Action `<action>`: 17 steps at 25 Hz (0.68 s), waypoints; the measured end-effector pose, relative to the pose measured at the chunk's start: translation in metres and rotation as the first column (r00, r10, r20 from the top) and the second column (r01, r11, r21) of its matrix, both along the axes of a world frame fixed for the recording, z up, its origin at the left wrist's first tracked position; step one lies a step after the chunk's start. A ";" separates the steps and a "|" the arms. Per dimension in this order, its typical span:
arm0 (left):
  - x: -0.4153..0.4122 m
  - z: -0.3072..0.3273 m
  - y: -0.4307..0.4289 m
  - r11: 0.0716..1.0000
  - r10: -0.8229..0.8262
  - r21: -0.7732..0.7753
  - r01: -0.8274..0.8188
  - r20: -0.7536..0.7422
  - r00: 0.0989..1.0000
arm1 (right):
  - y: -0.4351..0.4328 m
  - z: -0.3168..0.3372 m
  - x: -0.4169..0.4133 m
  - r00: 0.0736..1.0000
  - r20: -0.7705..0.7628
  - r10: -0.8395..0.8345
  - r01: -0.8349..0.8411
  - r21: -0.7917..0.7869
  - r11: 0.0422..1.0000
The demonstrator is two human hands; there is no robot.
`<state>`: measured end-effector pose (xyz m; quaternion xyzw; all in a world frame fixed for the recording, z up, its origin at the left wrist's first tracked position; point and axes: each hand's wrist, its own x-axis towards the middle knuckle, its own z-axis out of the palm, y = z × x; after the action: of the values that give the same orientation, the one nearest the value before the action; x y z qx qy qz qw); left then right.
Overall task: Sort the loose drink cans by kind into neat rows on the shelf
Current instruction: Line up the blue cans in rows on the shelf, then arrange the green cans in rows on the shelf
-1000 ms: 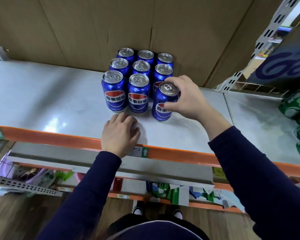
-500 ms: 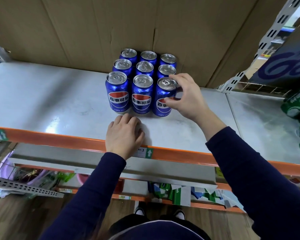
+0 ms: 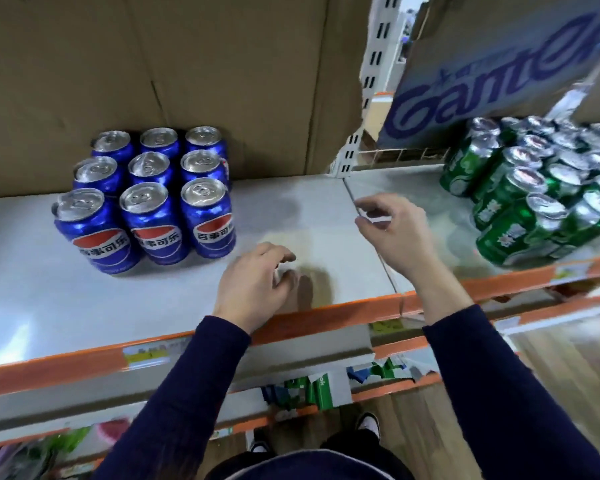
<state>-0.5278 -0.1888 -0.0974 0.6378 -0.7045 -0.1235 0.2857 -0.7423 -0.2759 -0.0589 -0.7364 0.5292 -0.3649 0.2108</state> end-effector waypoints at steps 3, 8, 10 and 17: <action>-0.052 0.002 -0.031 0.994 -0.111 0.005 0.111 -0.016 0.994 | -0.002 0.009 -0.069 0.992 -0.006 -0.126 0.125 -0.086 0.988; -0.154 0.016 -0.079 0.968 -0.253 -0.008 0.253 -0.036 0.967 | -0.015 0.035 -0.179 0.968 0.008 -0.249 0.247 -0.180 0.952; -0.197 0.023 -0.095 0.953 -0.303 -0.025 0.302 -0.064 0.951 | -0.021 0.043 -0.217 0.959 -0.009 -0.285 0.274 -0.245 0.930; -0.308 0.039 -0.127 0.951 -0.309 -0.056 0.304 -0.146 0.940 | -0.043 0.037 -0.307 0.873 -0.257 -0.414 0.401 -0.102 0.910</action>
<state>-0.8355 -0.3162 -0.0589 0.5043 -0.7731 -0.2034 0.3265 -1.0488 -0.3191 -0.0219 -0.6562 0.6878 -0.3083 0.0373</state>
